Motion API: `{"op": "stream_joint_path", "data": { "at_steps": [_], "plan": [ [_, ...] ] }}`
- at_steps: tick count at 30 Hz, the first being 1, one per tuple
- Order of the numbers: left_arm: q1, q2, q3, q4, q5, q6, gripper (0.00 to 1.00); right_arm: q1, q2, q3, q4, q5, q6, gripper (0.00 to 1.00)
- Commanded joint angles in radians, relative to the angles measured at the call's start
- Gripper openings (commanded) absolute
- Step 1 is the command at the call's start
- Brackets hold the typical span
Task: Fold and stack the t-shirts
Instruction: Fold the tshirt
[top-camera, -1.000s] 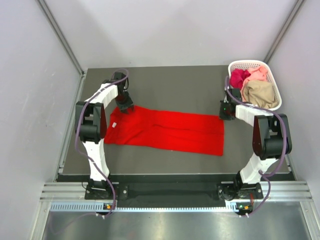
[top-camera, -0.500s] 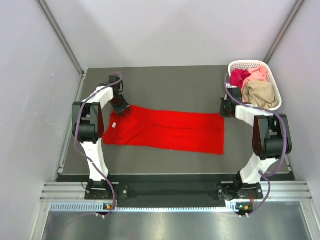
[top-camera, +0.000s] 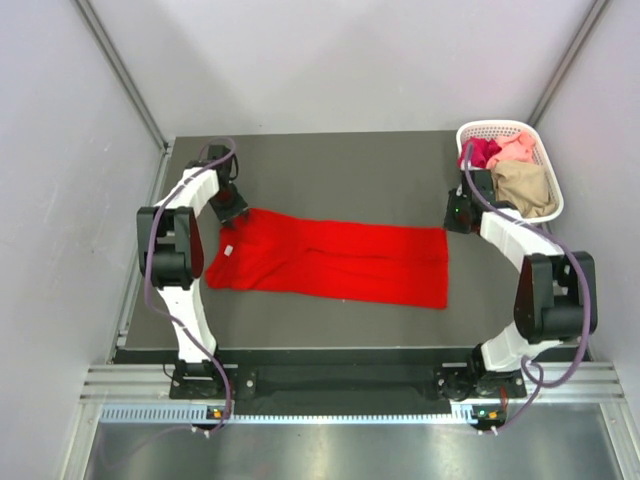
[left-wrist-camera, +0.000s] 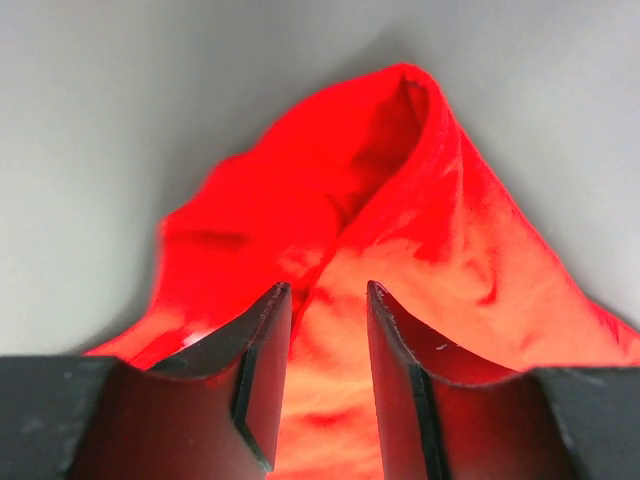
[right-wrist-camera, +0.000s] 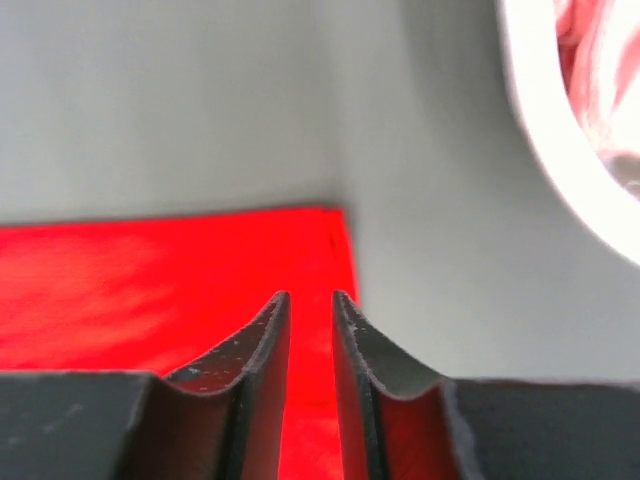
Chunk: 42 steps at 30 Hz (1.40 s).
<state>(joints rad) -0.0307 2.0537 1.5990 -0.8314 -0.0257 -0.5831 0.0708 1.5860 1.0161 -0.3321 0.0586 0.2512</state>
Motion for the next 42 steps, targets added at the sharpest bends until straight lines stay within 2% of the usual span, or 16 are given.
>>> {"op": "stream_joint_path", "data": {
  "at_steps": [1,6,11,17,20,21,23,24,27,30,33,37,42],
  "plan": [
    [0.002,-0.145,0.03,-0.057,-0.095,0.045,0.42,0.017,-0.084,-0.016,-0.071,-0.1,0.097,0.22],
    [0.002,-0.247,-0.122,0.072,0.004,0.08,0.44,0.035,-0.08,-0.131,0.002,-0.146,0.166,0.16],
    [0.009,-0.198,-0.192,0.155,0.151,0.078,0.45,0.043,-0.057,-0.221,0.099,-0.108,0.201,0.13],
    [0.023,-0.08,-0.108,0.221,0.285,0.068,0.44,0.041,-0.023,-0.226,0.107,0.033,0.183,0.13],
    [0.025,-0.027,-0.021,0.16,0.218,0.066,0.44,0.038,-0.023,-0.231,0.111,0.082,0.183,0.13],
    [0.05,0.008,0.007,0.122,0.145,0.057,0.44,0.041,-0.024,-0.229,0.107,0.096,0.183,0.13],
    [0.063,0.034,0.071,0.054,0.109,0.043,0.43,0.041,-0.04,-0.203,0.091,0.075,0.151,0.15],
    [0.071,0.034,0.084,0.051,0.098,0.043,0.42,0.043,-0.049,-0.192,0.088,0.025,0.137,0.19],
    [0.074,-0.015,0.073,0.072,0.08,0.066,0.43,0.049,-0.084,-0.127,0.055,-0.054,0.079,0.26],
    [0.075,-0.049,0.065,0.101,0.063,0.11,0.42,0.047,-0.066,-0.019,0.016,-0.104,0.005,0.29],
    [0.074,-0.04,0.062,0.147,0.105,0.166,0.42,0.047,-0.006,0.053,-0.004,-0.108,-0.047,0.3],
    [0.072,0.017,0.105,0.149,0.231,0.219,0.41,0.046,0.095,0.145,-0.024,-0.126,-0.13,0.31],
    [0.074,0.063,0.151,0.135,0.265,0.264,0.42,0.021,0.209,0.289,-0.148,-0.216,-0.297,0.39]
  ]
}}
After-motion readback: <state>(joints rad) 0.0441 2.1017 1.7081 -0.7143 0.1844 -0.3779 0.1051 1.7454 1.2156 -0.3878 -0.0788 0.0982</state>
